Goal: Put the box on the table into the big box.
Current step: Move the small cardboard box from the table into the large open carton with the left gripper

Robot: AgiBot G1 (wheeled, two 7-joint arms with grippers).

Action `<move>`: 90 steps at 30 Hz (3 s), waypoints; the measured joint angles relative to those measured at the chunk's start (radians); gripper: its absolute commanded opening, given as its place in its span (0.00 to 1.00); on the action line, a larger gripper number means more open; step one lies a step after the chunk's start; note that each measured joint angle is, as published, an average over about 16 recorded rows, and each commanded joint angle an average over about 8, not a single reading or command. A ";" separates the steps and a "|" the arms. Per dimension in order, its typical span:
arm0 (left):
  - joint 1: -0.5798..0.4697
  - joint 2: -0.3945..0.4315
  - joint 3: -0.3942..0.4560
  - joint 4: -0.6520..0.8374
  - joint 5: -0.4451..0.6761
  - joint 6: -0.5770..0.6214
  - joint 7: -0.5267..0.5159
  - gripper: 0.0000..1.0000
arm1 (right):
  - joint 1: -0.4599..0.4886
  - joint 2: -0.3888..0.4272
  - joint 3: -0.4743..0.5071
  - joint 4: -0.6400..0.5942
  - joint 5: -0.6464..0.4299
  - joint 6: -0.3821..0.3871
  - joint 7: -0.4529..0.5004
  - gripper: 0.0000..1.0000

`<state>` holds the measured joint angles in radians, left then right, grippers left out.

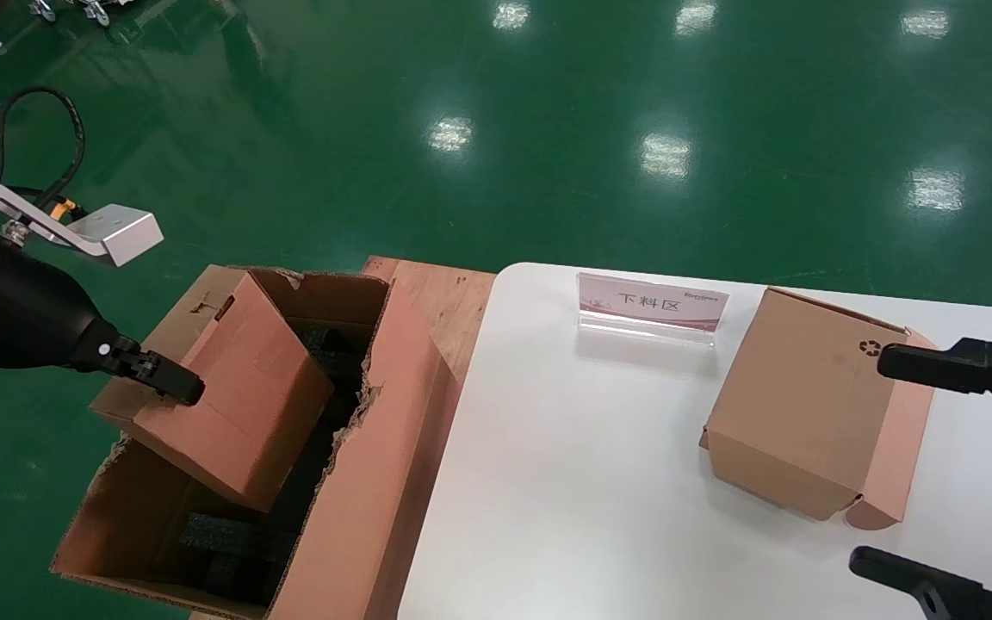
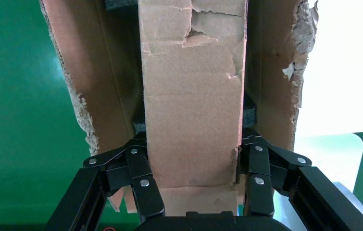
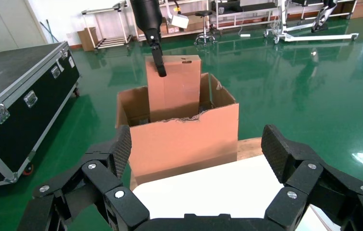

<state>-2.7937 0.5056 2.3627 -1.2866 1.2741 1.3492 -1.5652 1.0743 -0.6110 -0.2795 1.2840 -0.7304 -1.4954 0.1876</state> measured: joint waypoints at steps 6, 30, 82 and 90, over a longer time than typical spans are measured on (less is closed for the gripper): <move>0.026 -0.005 0.003 -0.006 0.009 -0.022 0.005 0.00 | 0.000 0.000 0.000 0.000 0.000 0.000 0.000 1.00; 0.131 -0.032 0.028 -0.026 0.099 -0.154 -0.059 0.00 | 0.000 0.000 0.000 0.000 0.000 0.000 0.000 1.00; 0.281 -0.069 0.039 -0.069 0.361 -0.452 -0.320 0.00 | 0.000 0.000 0.000 0.000 0.000 0.000 0.000 1.00; 0.282 -0.076 0.040 -0.078 0.374 -0.457 -0.327 0.00 | 0.000 0.000 0.000 0.000 0.000 0.000 0.000 1.00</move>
<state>-2.5121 0.4301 2.4032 -1.3643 1.6477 0.8924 -1.8925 1.0743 -0.6110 -0.2795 1.2840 -0.7304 -1.4954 0.1876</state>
